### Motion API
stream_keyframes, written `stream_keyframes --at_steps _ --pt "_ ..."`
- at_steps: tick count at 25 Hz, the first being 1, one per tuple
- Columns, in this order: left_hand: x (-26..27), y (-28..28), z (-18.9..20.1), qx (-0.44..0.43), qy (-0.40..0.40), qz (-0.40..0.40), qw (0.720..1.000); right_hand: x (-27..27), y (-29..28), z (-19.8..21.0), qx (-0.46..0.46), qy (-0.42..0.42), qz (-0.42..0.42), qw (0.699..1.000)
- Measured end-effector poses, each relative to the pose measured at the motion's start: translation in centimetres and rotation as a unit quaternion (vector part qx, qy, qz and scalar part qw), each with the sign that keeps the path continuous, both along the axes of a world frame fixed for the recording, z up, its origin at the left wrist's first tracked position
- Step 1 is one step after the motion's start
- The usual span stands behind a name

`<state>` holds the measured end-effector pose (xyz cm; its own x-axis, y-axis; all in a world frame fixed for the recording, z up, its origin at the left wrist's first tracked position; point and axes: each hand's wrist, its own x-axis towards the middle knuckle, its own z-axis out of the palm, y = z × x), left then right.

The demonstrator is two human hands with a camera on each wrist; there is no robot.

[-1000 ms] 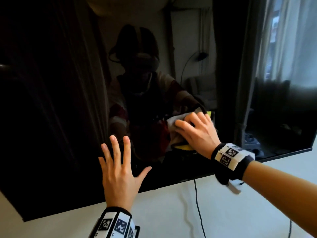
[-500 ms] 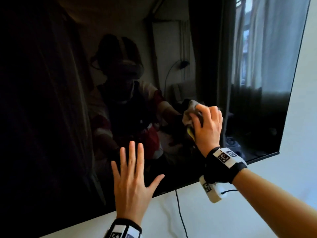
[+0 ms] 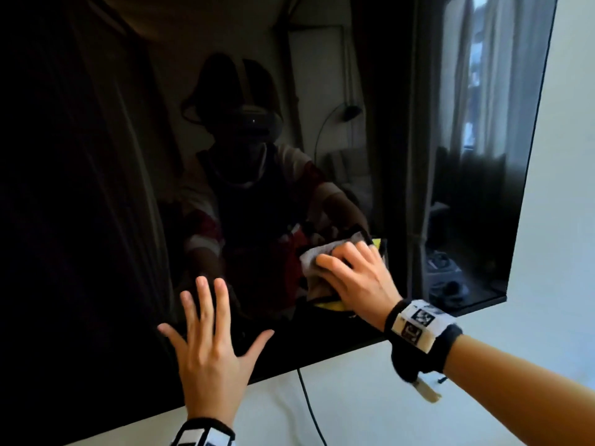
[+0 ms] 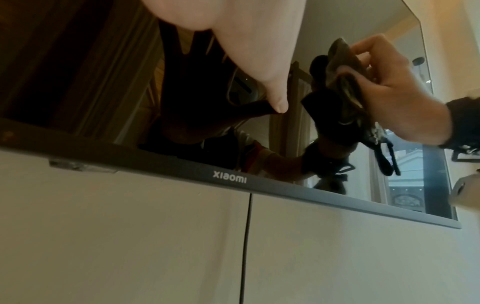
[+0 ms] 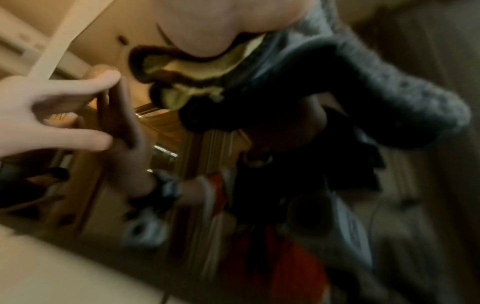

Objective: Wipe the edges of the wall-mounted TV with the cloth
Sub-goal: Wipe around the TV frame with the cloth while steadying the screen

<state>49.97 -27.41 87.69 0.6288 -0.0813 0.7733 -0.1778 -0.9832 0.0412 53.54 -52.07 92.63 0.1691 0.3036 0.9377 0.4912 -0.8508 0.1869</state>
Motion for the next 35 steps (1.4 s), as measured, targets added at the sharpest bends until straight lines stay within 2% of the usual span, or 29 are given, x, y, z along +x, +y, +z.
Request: stream_keyframes --at_steps 1,3,4,5,7,8,9,10,12,13,14,16,17,18,20,21,22,24,25,26,27,29,30,33,34,35 --pt "0.0 0.0 -0.2 0.001 -0.005 -0.001 1.000 0.3 -1.7 0.9 0.019 0.005 -0.004 1.000" --pt "0.0 0.1 -0.2 -0.001 -0.009 0.002 1.000 1.2 -4.1 2.5 0.212 -0.016 -0.014 0.977" --pt "0.0 -0.1 -0.1 -0.008 -0.004 0.005 1.000 1.3 -4.3 2.5 0.276 -0.020 -0.019 0.961" --pt "-0.2 -0.5 0.0 -0.022 0.006 0.006 1.000 1.2 -3.8 1.9 0.270 -0.018 -0.029 0.962" --pt "-0.7 -2.4 0.4 -0.035 0.018 0.001 0.999 0.9 -2.9 0.0 0.117 -0.030 -0.025 0.992" --pt "-1.0 -3.8 0.5 -0.019 0.016 -0.008 1.000 0.8 -3.6 -0.1 0.067 -0.029 -0.009 0.997" --pt "-1.1 -5.5 0.6 0.002 0.012 -0.023 1.000 0.8 -5.0 0.6 0.068 -0.026 -0.007 0.997" --pt "-1.2 -7.4 0.9 0.017 0.011 -0.038 0.999 1.0 -6.5 1.3 0.121 -0.025 -0.017 0.992" --pt "-1.0 -10.9 1.5 0.025 0.018 -0.058 0.998 1.2 -8.1 1.7 0.276 -0.022 -0.030 0.960" --pt "-0.9 -12.4 1.9 0.023 0.027 -0.060 0.998 1.3 -8.1 1.0 0.306 -0.012 -0.035 0.951" --pt "-0.7 -13.5 2.1 0.022 0.038 -0.056 0.997 1.1 -7.5 0.0 0.283 -0.012 -0.044 0.958" --pt "-0.2 -14.7 2.1 0.030 0.057 -0.033 0.997 0.9 -7.6 -1.6 0.150 -0.023 -0.035 0.988" --pt "0.0 -14.8 1.9 0.038 0.059 -0.022 0.997 1.0 -8.9 -1.1 0.114 -0.023 -0.030 0.993" --pt "0.3 -14.8 1.7 0.044 0.056 -0.011 0.997 1.2 -10.6 -0.3 0.128 -0.025 -0.037 0.991" --pt "0.6 -14.6 1.4 0.050 0.041 0.002 0.998 1.4 -12.5 0.8 0.269 -0.035 -0.051 0.961" --pt "0.7 -14.6 1.4 0.051 0.031 0.008 0.998 1.5 -12.6 0.6 0.309 -0.029 -0.047 0.949" --pt "0.8 -14.6 1.2 0.050 0.024 0.011 0.998 1.4 -11.9 -0.3 0.294 -0.023 -0.050 0.954" --pt "0.8 -14.5 1.1 0.055 0.014 0.013 0.998 1.1 -10.6 -2.4 0.134 -0.029 -0.041 0.990" --pt "0.8 -14.5 1.0 0.057 0.012 0.015 0.998 1.1 -11.4 -2.4 0.082 -0.027 -0.030 0.996" --pt "0.8 -14.5 1.0 0.054 0.014 0.017 0.998 1.2 -12.9 -1.5 0.083 -0.026 -0.032 0.996" --pt "0.7 -14.6 1.1 0.044 0.021 0.017 0.999 1.4 -14.4 -0.6 0.144 -0.027 -0.045 0.988" --pt "0.5 -15.5 1.3 0.029 0.030 0.007 0.999 1.6 -15.6 0.2 0.299 -0.025 -0.052 0.952" --pt "0.4 -16.4 1.3 0.038 0.030 -0.003 0.999 1.6 -15.3 -0.5 0.314 -0.018 -0.051 0.948" --pt "0.5 -19.0 1.3 0.091 0.014 -0.032 0.995 1.3 -14.8 -2.7 0.128 -0.026 -0.041 0.991" --pt "0.7 -19.7 1.5 0.099 0.007 -0.039 0.994 1.4 -16.3 -2.0 0.112 -0.026 -0.042 0.992" --pt "1.0 -20.4 1.7 0.103 -0.001 -0.042 0.994 1.7 -18.1 -1.2 0.161 -0.023 -0.056 0.985"
